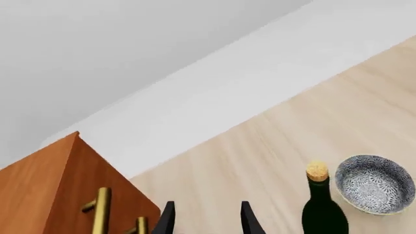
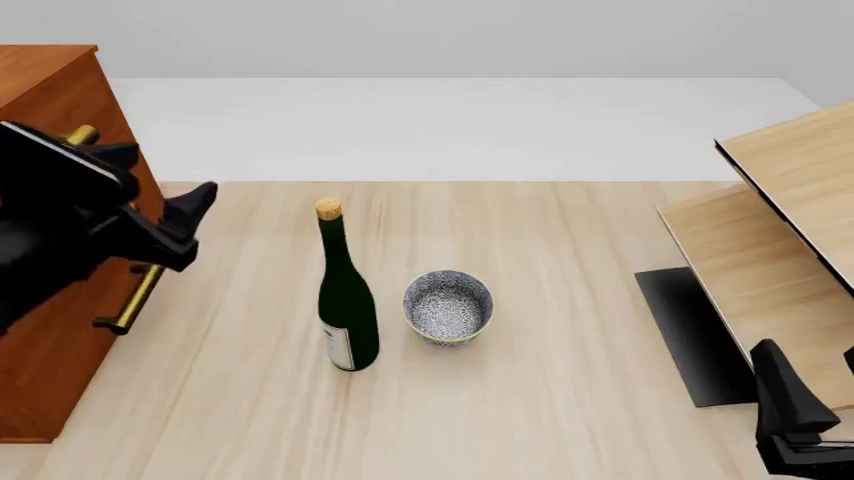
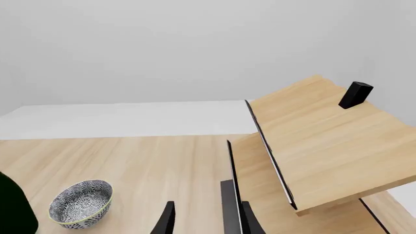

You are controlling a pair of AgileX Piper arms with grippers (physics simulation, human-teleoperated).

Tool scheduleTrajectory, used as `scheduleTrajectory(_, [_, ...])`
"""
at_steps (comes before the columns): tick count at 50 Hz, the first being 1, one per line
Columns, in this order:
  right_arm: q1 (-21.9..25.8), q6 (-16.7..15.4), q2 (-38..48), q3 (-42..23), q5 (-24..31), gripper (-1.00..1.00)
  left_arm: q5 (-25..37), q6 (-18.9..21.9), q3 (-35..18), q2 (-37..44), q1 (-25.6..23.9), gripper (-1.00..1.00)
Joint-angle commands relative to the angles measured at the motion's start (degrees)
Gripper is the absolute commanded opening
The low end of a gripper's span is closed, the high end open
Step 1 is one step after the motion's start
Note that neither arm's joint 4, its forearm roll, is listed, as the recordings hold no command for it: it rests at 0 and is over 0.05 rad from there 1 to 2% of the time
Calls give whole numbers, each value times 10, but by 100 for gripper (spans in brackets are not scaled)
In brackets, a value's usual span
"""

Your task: Close the bottom drawer of the cabinet and open the top drawer.

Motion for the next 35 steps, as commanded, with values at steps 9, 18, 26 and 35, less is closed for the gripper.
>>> scheduleTrajectory(9, [0,0,0,0,0,100,-5,197,3,17,35,100])
scheduleTrajectory(18, [4,-1,-1,0,2,100,12,253,-7,21,68,100])
scheduleTrajectory(26, [3,0,1,0,0,100,-9,310,9,25,84,100])
scheduleTrajectory(35, [2,1,2,0,-1,100,-29,363,24,7,100,100])
